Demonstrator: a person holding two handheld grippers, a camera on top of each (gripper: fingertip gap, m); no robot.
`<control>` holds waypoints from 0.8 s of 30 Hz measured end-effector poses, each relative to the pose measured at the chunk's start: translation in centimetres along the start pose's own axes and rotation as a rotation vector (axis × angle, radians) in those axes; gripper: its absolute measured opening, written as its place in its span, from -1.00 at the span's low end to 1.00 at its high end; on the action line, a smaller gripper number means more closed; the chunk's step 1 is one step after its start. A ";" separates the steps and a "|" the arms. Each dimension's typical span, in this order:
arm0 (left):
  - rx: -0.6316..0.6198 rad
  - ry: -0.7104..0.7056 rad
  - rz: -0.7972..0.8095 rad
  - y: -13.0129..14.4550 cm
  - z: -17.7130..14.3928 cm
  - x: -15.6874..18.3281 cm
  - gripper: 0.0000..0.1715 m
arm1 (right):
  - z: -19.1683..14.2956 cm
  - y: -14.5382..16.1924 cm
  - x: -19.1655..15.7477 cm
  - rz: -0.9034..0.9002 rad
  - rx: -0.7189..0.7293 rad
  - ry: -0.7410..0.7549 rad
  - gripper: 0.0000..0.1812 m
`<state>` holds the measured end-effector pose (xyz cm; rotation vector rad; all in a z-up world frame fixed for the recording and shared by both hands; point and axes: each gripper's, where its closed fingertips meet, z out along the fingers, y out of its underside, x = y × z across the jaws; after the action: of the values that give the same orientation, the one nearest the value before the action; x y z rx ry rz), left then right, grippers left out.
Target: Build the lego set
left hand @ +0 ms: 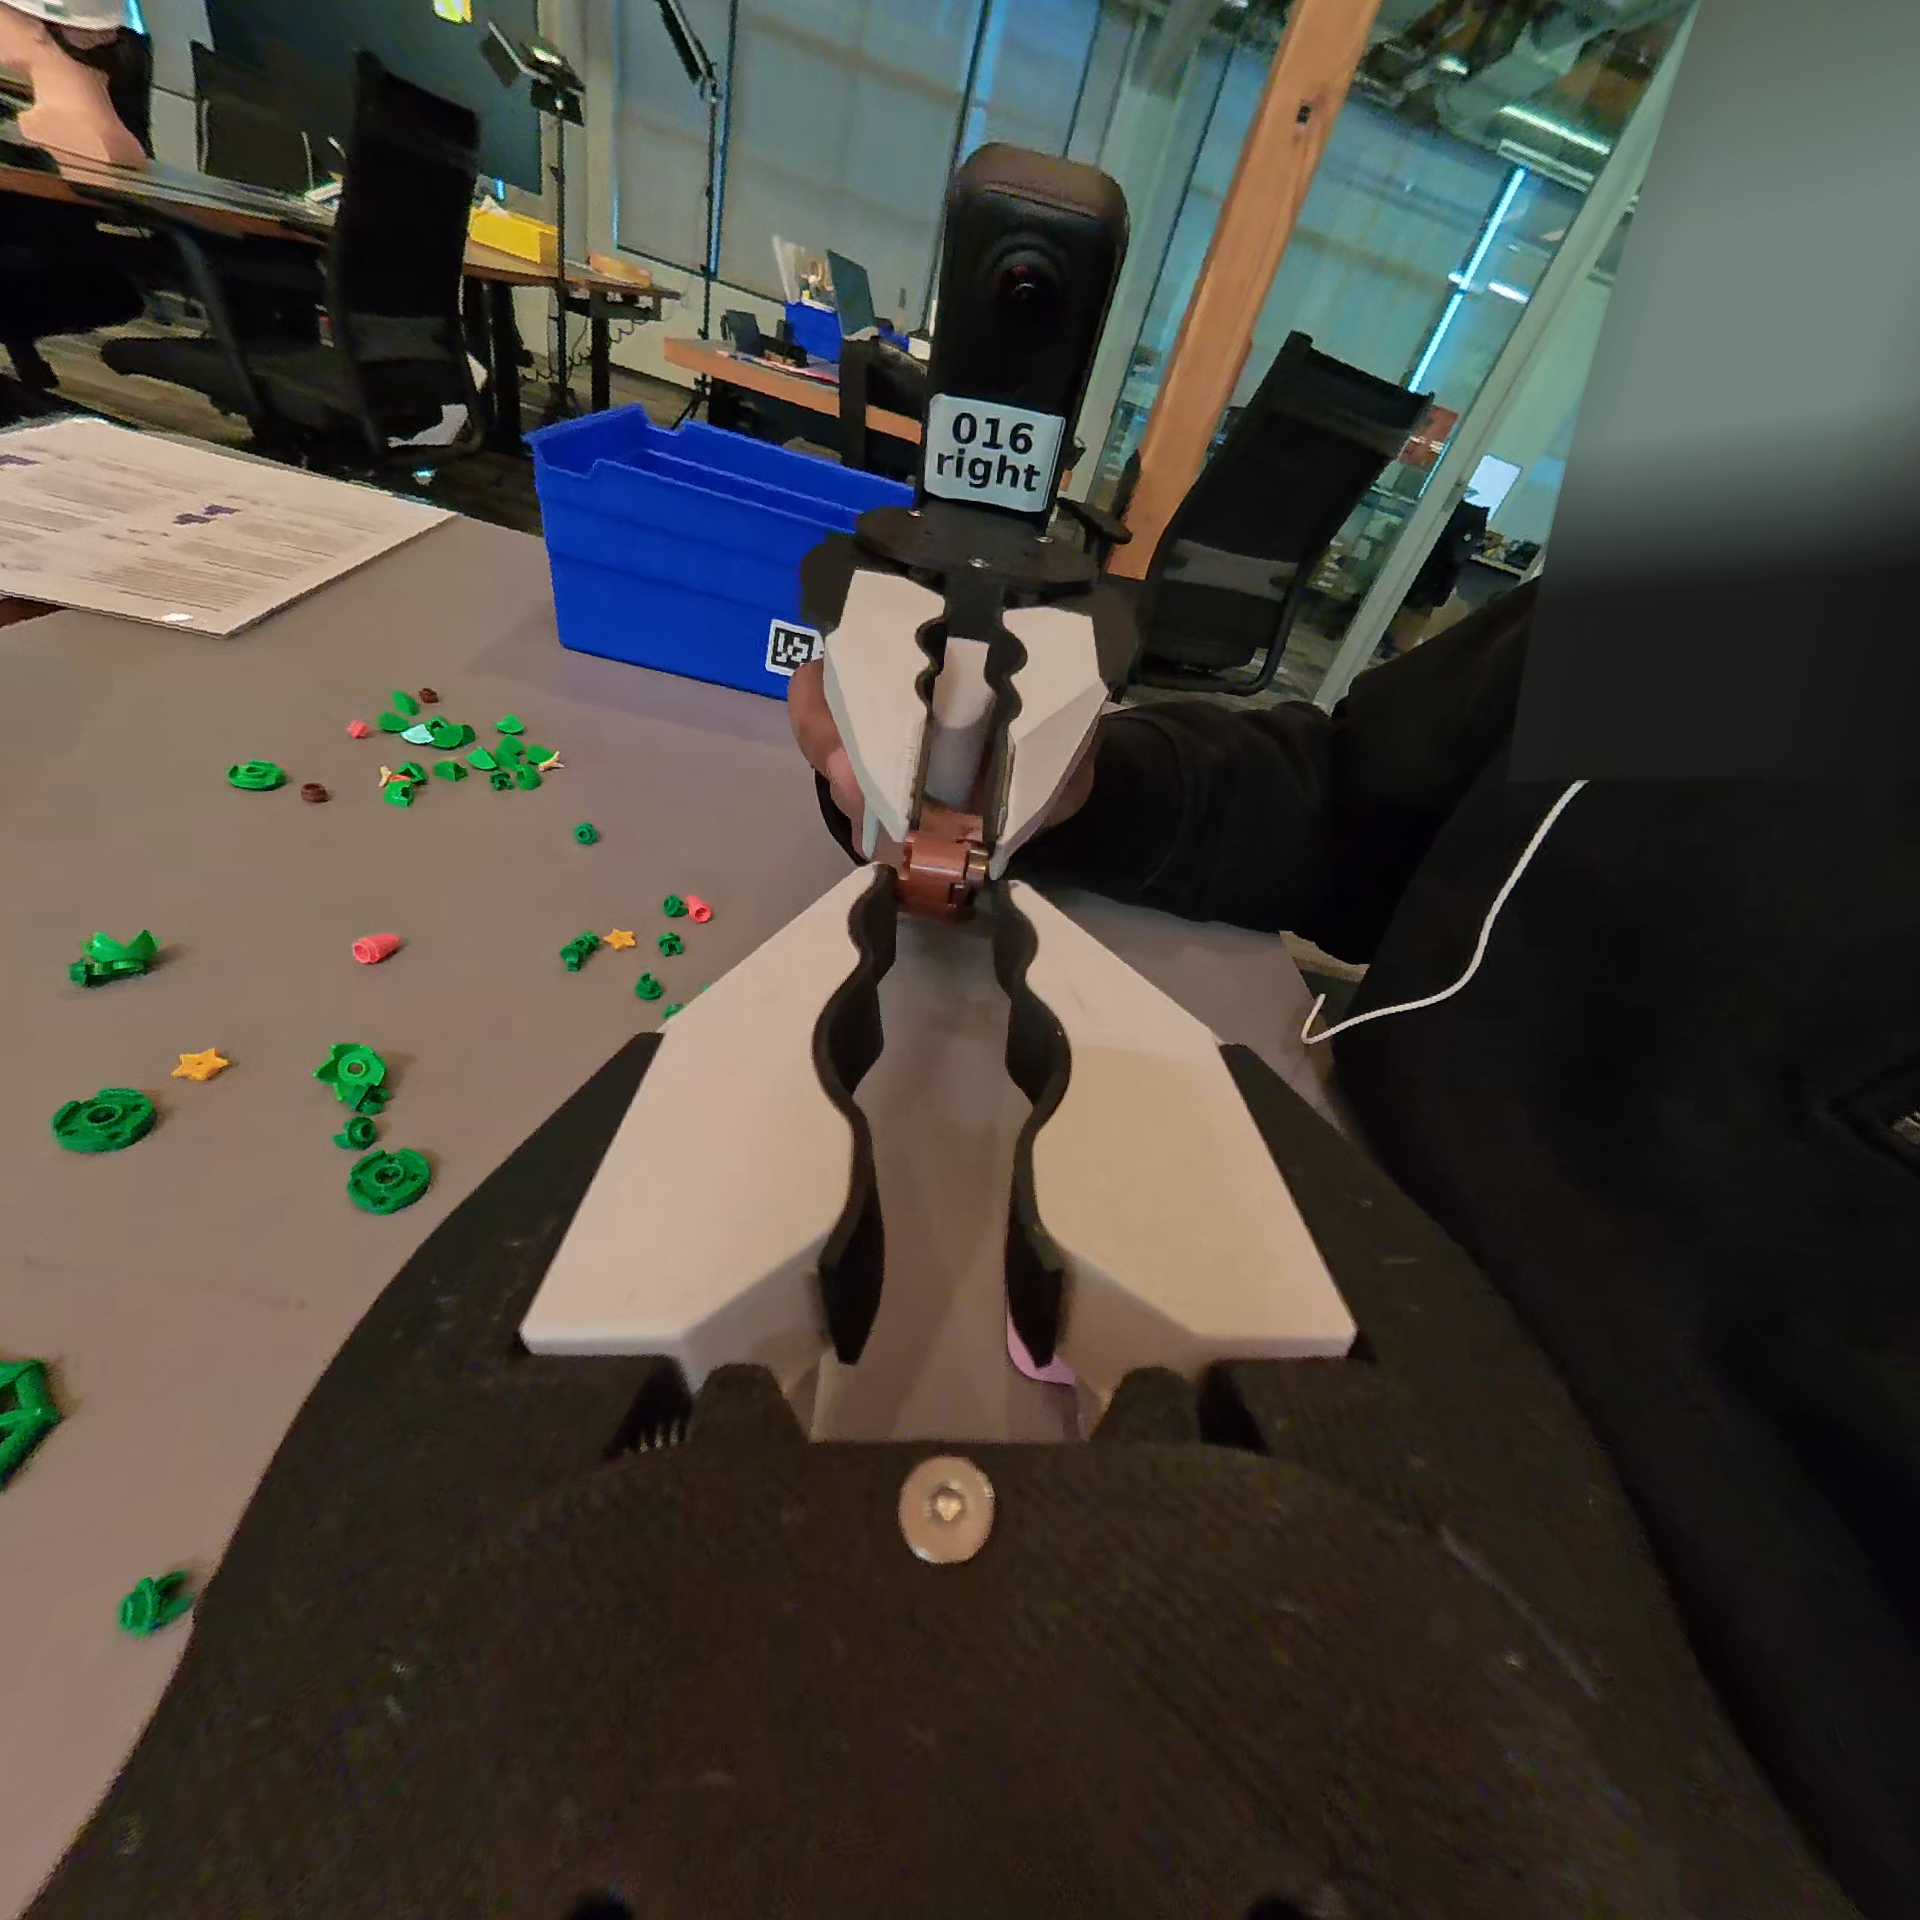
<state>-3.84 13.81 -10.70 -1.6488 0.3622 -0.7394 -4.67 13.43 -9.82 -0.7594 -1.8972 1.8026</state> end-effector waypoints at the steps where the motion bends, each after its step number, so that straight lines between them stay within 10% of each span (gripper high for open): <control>1: -0.002 -0.004 0.003 0.0 0.0 0.0 -0.87 | 0.0 -0.1 0.0 0.002 0.003 -0.001 -0.88; 7: 0.006 -0.021 0.029 -0.2 0.0 0.0 -0.88 | 0.1 0.0 -0.1 0.019 0.010 -0.013 -0.67; 24: -0.002 -0.049 0.093 -0.4 0.2 0.5 -0.88 | 0.1 -0.3 -0.3 -0.032 -0.025 0.023 -0.87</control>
<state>-3.43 13.76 -10.21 -1.6378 0.4019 -0.6280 -4.49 13.15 -9.46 -0.7512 -1.9104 1.7470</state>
